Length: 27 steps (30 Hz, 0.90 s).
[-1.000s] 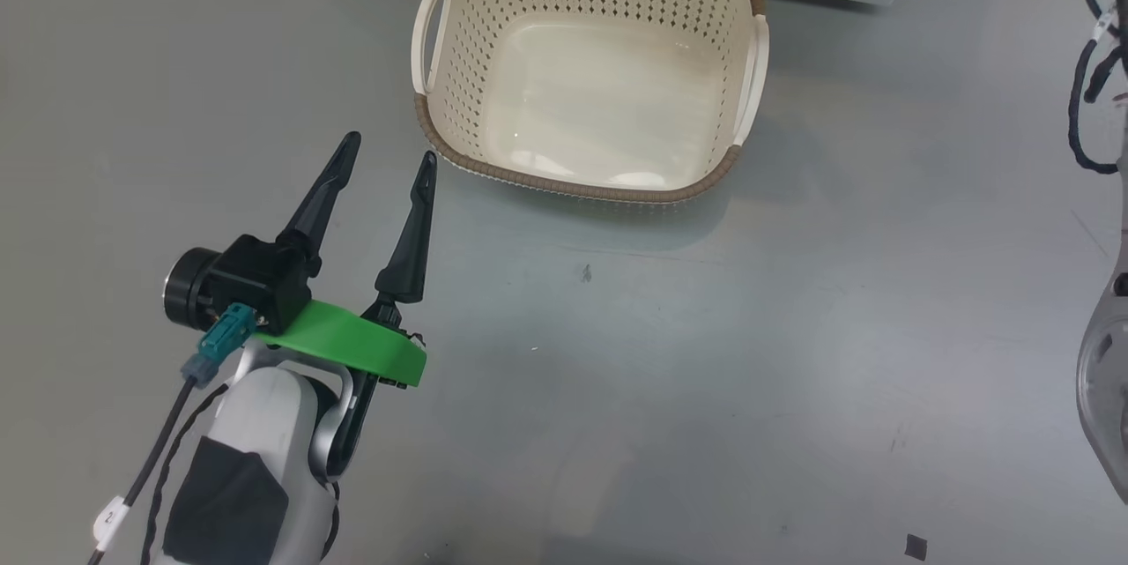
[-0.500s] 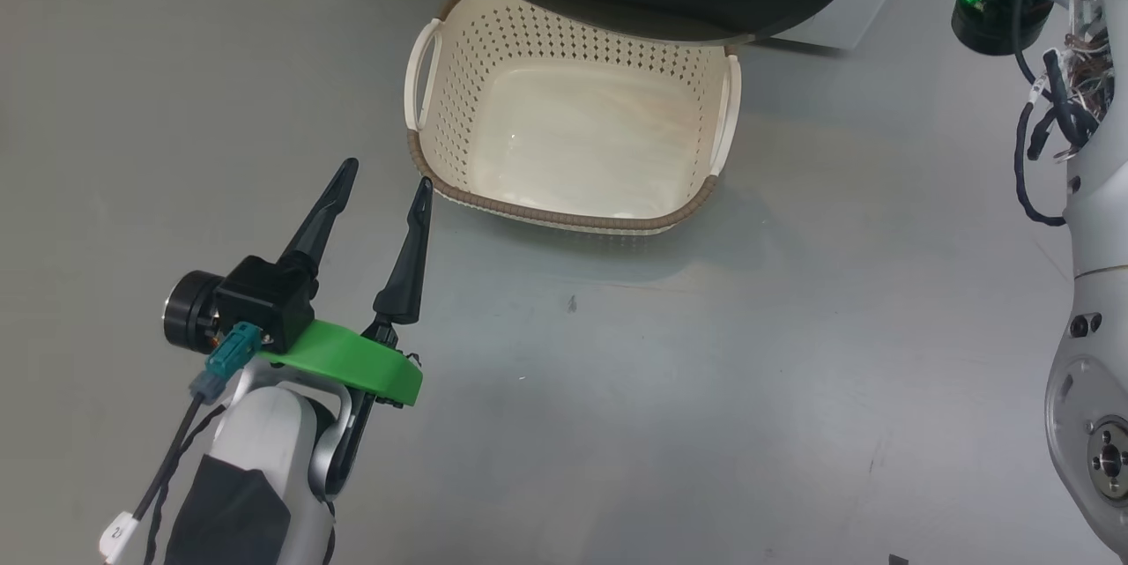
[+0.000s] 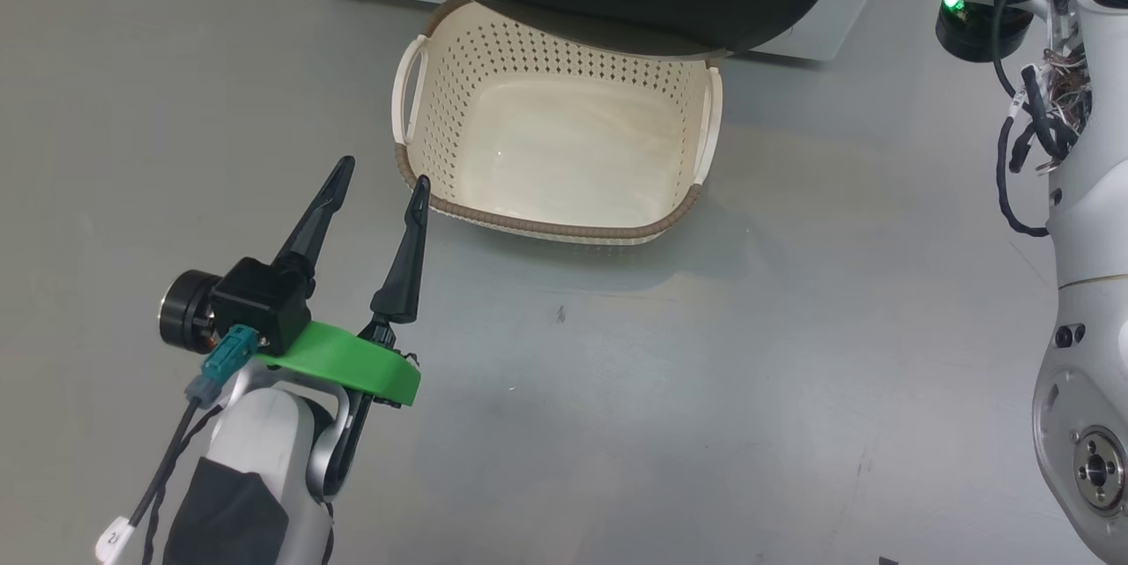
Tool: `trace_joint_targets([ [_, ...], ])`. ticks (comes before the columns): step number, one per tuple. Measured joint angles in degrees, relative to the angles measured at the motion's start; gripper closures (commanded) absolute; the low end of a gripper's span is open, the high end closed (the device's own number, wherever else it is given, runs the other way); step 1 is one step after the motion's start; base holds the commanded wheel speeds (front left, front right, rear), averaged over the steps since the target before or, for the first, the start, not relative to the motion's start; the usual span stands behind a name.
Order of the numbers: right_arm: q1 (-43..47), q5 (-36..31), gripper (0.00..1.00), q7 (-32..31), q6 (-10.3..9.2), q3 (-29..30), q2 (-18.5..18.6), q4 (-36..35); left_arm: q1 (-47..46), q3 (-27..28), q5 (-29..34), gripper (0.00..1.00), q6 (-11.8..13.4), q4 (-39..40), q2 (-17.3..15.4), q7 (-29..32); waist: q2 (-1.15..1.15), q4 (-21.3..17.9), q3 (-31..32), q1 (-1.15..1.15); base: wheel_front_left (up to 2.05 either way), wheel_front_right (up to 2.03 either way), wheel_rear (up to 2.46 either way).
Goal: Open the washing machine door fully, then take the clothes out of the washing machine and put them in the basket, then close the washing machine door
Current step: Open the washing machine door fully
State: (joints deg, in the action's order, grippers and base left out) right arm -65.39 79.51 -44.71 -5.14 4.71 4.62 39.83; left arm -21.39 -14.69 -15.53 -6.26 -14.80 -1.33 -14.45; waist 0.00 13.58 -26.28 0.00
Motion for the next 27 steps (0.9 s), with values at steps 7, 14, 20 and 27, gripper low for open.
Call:
trace_joint_targets([
  [7, 1.80, -6.17, 1.00, 3.34, 4.75, -3.33, 2.44, -0.66, 0.07, 0.85, 0.00, 0.00, 0.00, -0.09, -0.01, 0.00, 0.00, -0.29, 1.09, 0.00, 0.00, 0.00, 0.00],
  [14, 5.13, -14.57, 1.00, 7.75, 11.00, -8.76, 5.39, -2.15, 1.20, 2.13, 0.12, 0.00, 0.24, -0.97, -0.02, 0.00, 0.00, -1.22, 3.22, 0.00, 0.00, 0.00, 0.00],
  [20, 8.57, -22.73, 1.00, 12.98, 12.13, -13.79, 8.22, -4.42, 2.15, 3.54, 0.89, 0.00, 0.38, -1.15, -0.04, 0.00, 0.00, -2.46, 5.40, 0.00, 0.00, 0.00, 0.00],
  [27, 13.17, -28.39, 1.00, 24.05, 12.13, -15.85, 8.94, -9.42, 4.13, 4.71, 1.15, 0.00, 0.44, -1.18, -0.04, 0.00, 0.00, -4.58, 8.20, 0.00, 0.00, 0.00, 0.00],
])
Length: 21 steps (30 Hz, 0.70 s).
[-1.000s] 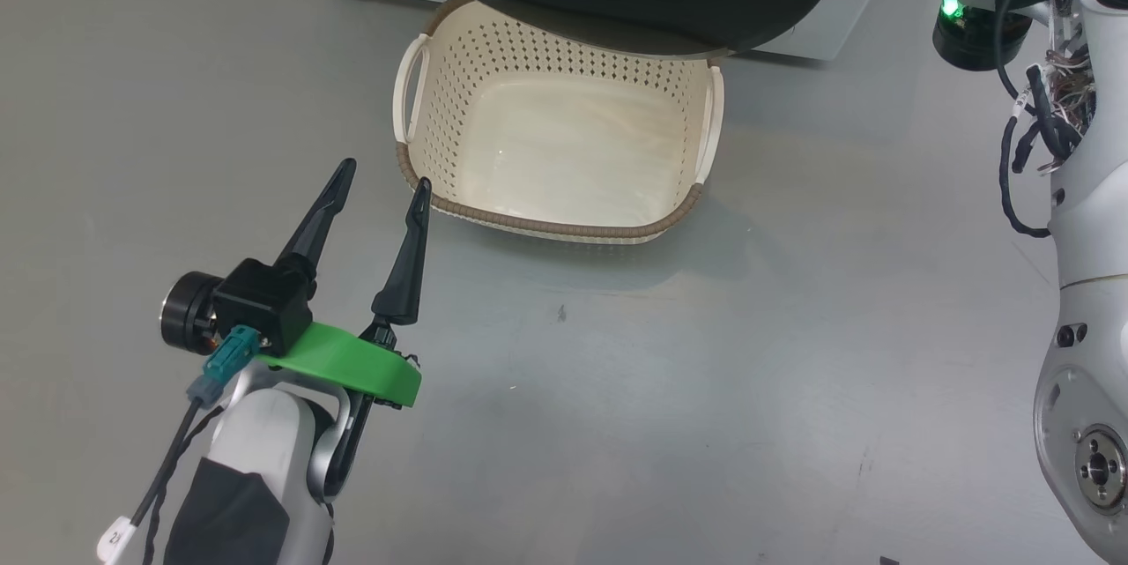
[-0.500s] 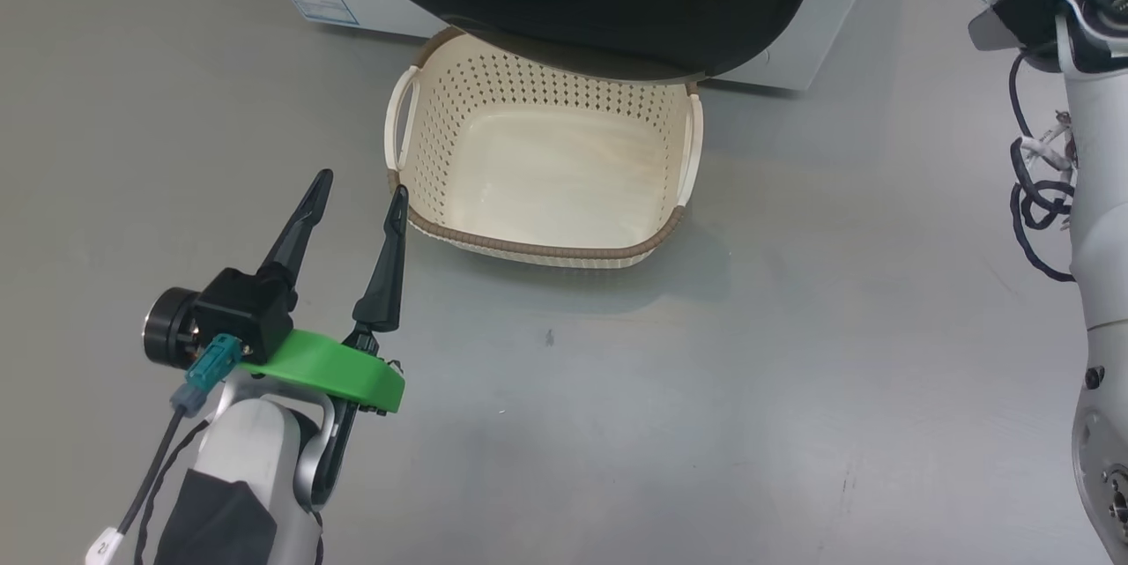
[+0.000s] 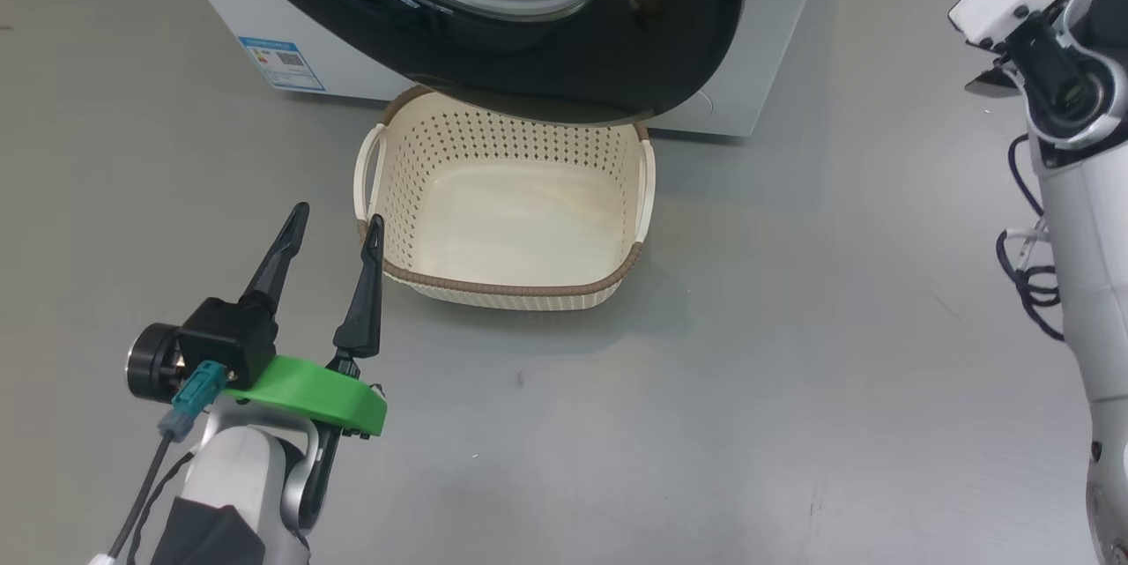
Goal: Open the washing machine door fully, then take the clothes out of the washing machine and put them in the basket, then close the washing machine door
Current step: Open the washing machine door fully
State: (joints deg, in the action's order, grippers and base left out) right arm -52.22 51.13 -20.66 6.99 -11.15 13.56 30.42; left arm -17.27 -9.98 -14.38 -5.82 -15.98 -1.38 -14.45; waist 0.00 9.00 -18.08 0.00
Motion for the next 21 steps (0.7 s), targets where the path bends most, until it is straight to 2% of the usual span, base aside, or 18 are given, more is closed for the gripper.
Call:
trace_joint_targets([
  [5, 6.03, -0.47, 1.00, 6.68, 0.00, 0.32, -0.53, -1.99, 0.99, 0.79, -0.70, 0.00, 0.05, -0.02, -0.02, 0.00, 0.00, -1.13, 1.54, 0.00, 0.00, 0.00, 0.00],
  [10, 9.79, -2.57, 1.00, 12.24, -0.01, -3.81, -1.22, -6.89, 2.22, 2.10, -0.62, 0.00, 0.47, -0.03, -0.07, 0.00, 0.00, -2.34, 2.54, 0.00, 0.00, 0.00, 0.00],
  [21, 19.78, -12.30, 1.00, 24.08, 0.00, -10.15, 1.65, -9.95, 3.00, 2.60, -0.49, 0.00, 0.47, 0.19, -0.07, 0.00, 0.00, -4.05, 3.95, 0.00, 0.00, 0.00, 0.00],
])
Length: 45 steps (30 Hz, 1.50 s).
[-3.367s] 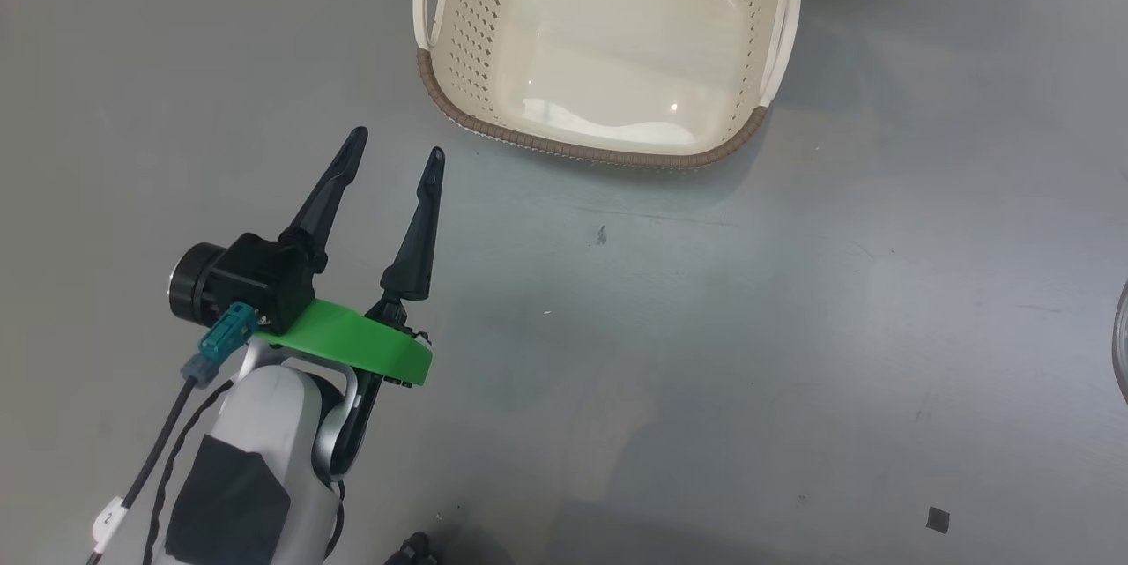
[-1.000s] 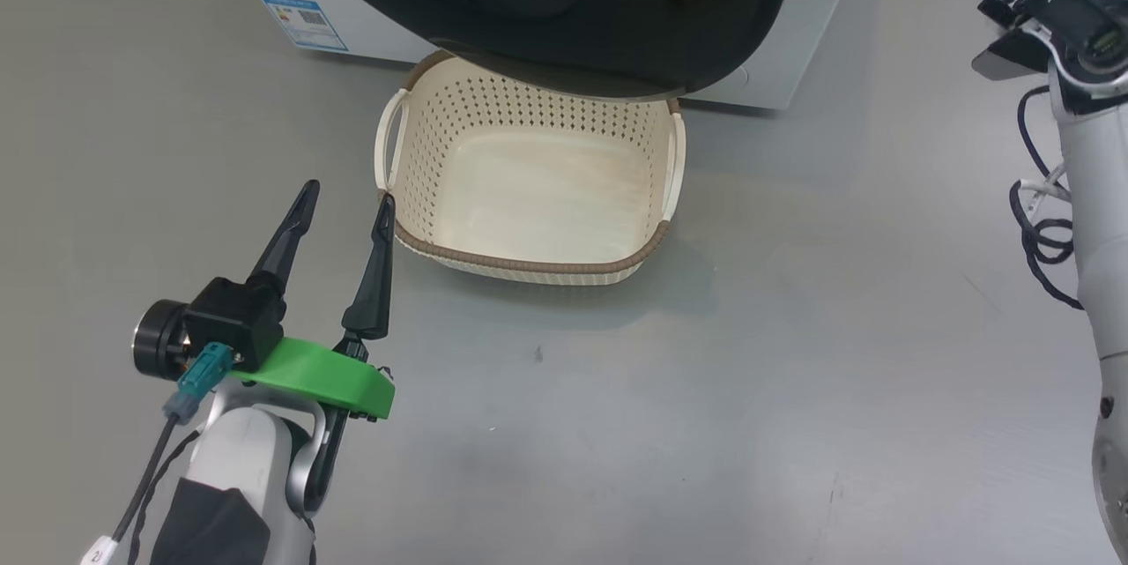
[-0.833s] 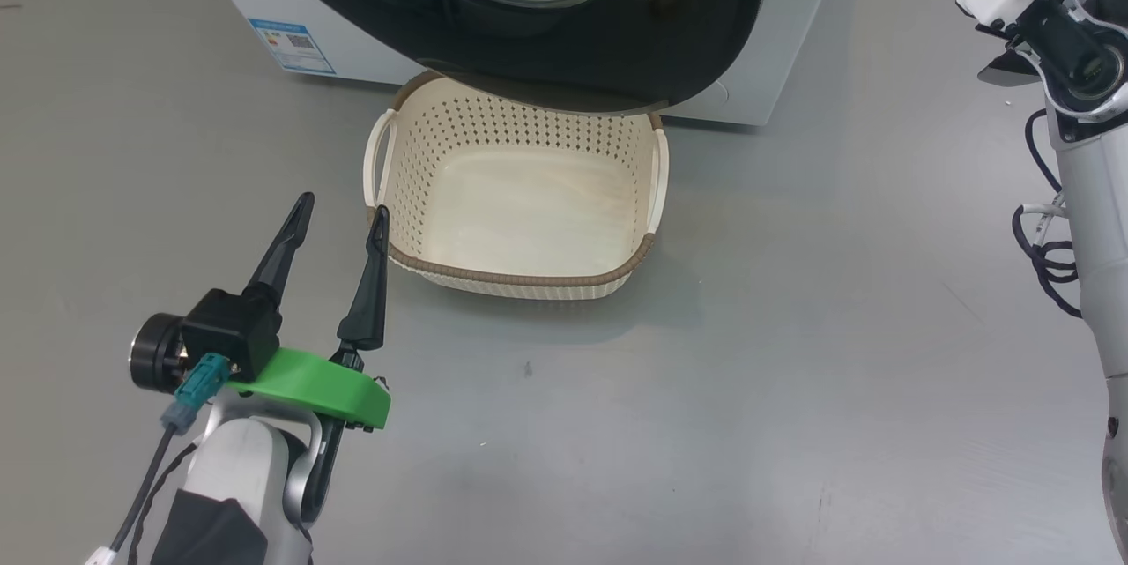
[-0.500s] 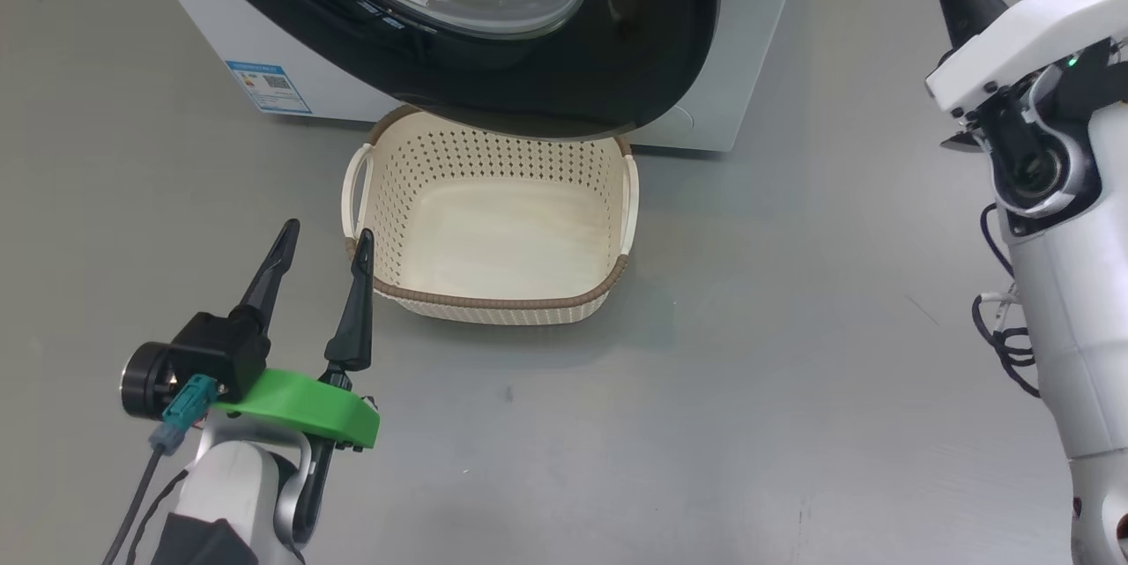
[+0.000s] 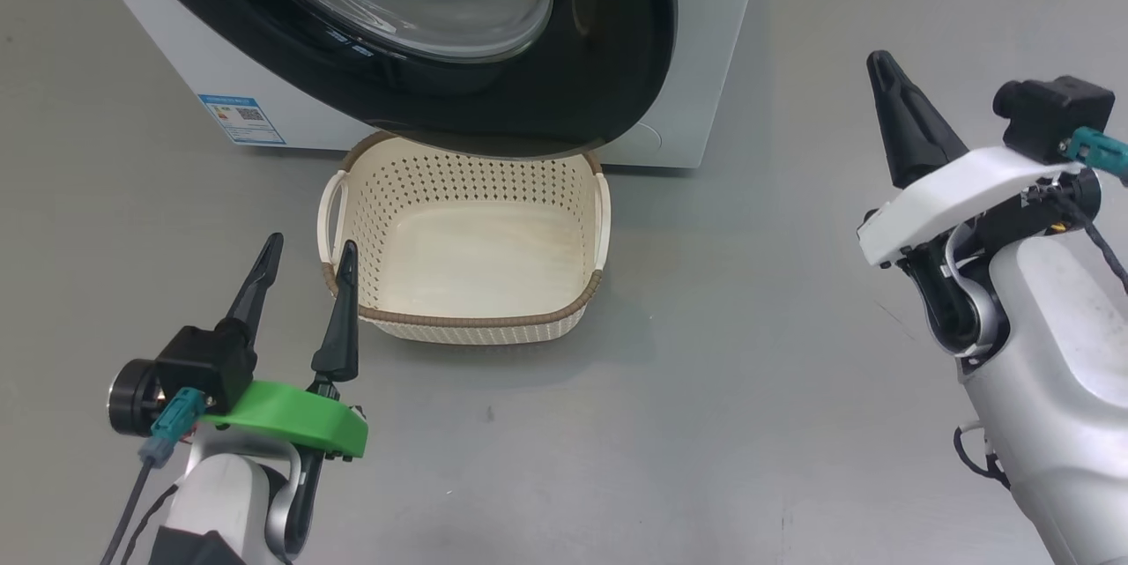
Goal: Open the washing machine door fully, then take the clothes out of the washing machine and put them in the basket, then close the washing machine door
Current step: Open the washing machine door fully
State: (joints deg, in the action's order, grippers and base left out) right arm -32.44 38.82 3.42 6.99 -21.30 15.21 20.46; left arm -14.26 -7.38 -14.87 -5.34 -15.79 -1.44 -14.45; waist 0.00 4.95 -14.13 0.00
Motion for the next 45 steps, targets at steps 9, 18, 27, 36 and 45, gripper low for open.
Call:
trace_joint_targets([
  [9, 5.18, -1.59, 0.00, 8.01, -0.01, 0.66, -1.75, 0.96, 0.29, 0.18, 0.02, 0.00, 0.00, 0.32, -0.01, 0.00, 0.00, -0.45, 0.35, 0.00, 0.00, 0.00, 0.00],
  [18, 7.29, -2.75, 0.00, 9.87, -0.01, 0.03, -2.70, 1.78, 0.51, 0.54, 0.03, 0.00, 0.00, 0.55, -0.01, 0.00, 0.00, -0.67, 0.67, 0.00, 0.00, 0.00, 0.00],
  [27, 8.12, -3.20, 0.00, 10.11, -0.01, 0.21, -3.04, 1.77, 1.48, 0.57, 0.04, 0.00, 0.00, 0.91, -0.01, 0.00, 0.00, -0.86, 0.63, 0.00, 0.00, 0.00, 0.00],
  [36, 8.28, -3.75, 0.00, 10.51, -0.01, 0.53, -3.10, 1.77, 1.48, 0.42, 0.04, 0.00, -0.01, 0.97, -0.01, 0.00, 0.00, -0.79, 0.82, 0.00, 0.00, 0.00, 0.00],
  [45, 8.33, -4.21, 0.00, 10.53, -0.01, 0.53, -3.53, 1.76, 1.63, 0.15, 0.04, 0.00, -0.01, 0.97, -0.01, 0.00, 0.00, -0.53, 1.20, 0.00, 0.00, 0.00, 0.00],
])
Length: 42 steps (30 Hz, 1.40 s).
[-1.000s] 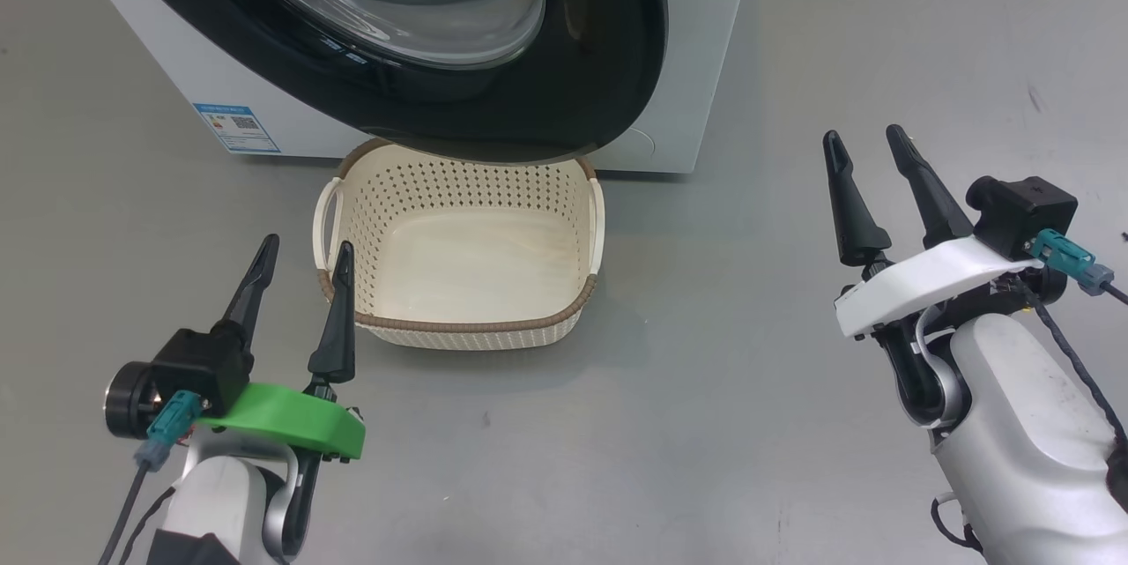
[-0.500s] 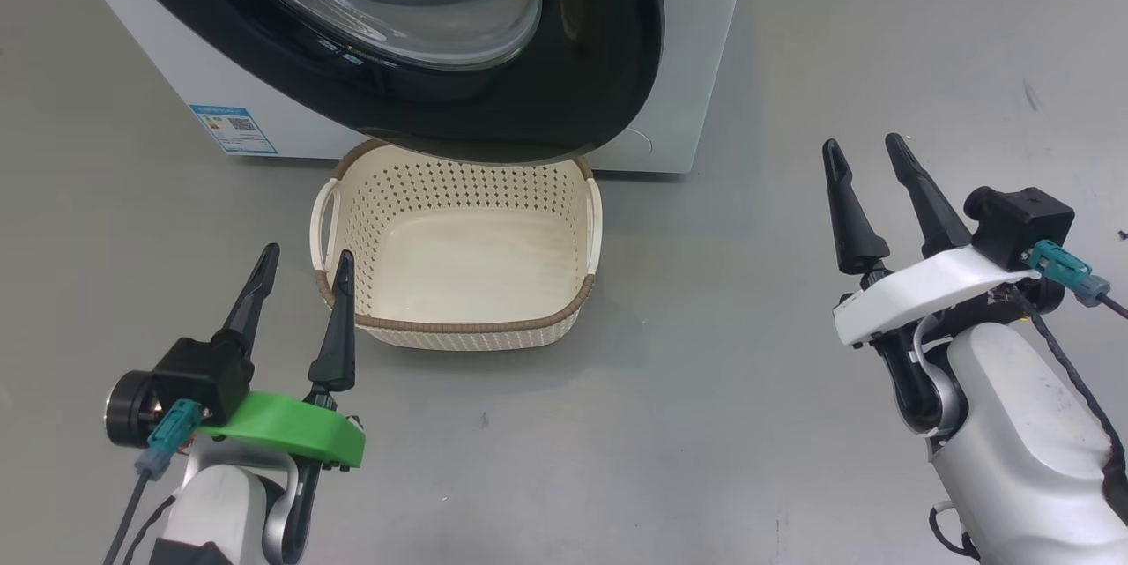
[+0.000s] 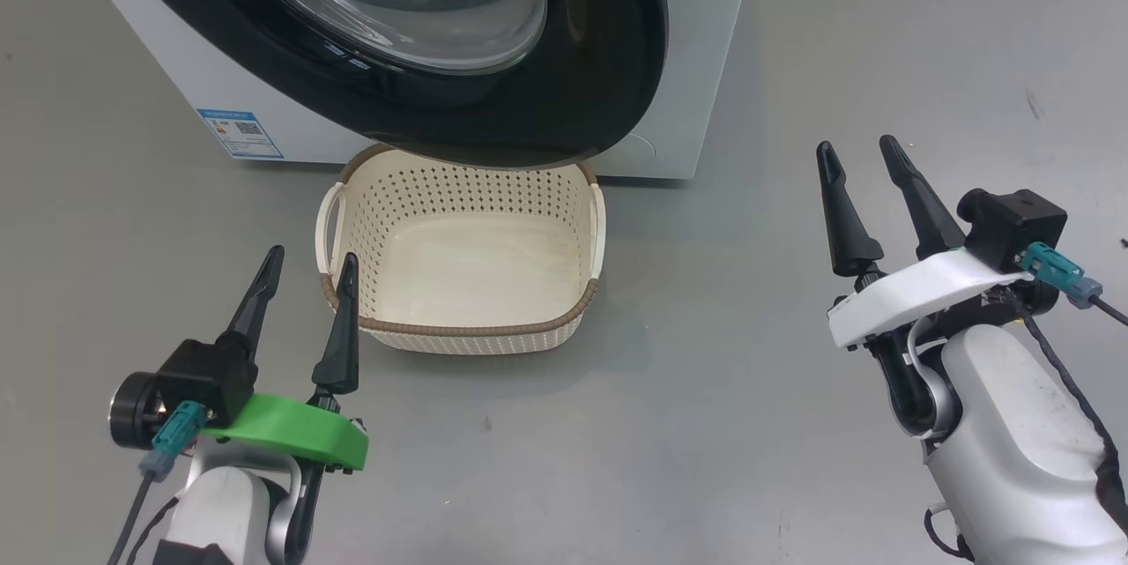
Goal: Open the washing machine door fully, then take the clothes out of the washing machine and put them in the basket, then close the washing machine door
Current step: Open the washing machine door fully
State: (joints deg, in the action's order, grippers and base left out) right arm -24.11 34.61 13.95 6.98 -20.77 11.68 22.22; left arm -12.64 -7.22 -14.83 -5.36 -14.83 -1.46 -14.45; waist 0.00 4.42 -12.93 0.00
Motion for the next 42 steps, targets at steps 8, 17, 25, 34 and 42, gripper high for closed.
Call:
trace_joint_targets([
  [8, 0.10, -0.42, 0.00, 0.04, 0.00, 0.00, -0.10, -0.01, 0.12, -0.02, 0.00, 0.00, 0.00, 0.00, 0.00, 0.00, 0.00, 0.08, 0.19, 0.00, 0.00, 0.00, 0.00],
  [17, 0.14, -1.07, 0.00, 0.08, 0.00, 0.01, -0.09, -0.27, 0.75, 0.02, -0.27, 0.00, -0.01, 0.19, 0.00, 0.00, 0.00, -0.01, 0.01, 0.00, 0.00, 0.00, 0.00],
  [25, 0.13, 0.01, 1.00, 0.10, 0.00, 1.18, -1.04, -0.69, 0.74, 0.19, -0.64, 0.00, -0.01, 0.33, 0.00, 0.00, 0.00, 0.08, -0.53, 0.00, 0.00, 0.00, 0.00],
  [34, -2.66, 4.27, 1.00, -0.22, 0.00, 3.19, -1.53, -1.71, 0.59, 1.33, -3.91, 0.00, -0.01, 0.63, 0.00, 0.00, 0.00, 0.34, -2.19, 0.00, 0.00, 0.00, 0.00],
  [42, -7.04, 18.06, 1.00, -7.36, 0.00, 8.51, -4.65, -0.70, -0.32, 1.59, -10.45, 0.00, -0.08, 0.70, -0.01, 0.00, 0.00, 1.33, -3.92, 0.00, 0.00, 0.00, 0.00],
])
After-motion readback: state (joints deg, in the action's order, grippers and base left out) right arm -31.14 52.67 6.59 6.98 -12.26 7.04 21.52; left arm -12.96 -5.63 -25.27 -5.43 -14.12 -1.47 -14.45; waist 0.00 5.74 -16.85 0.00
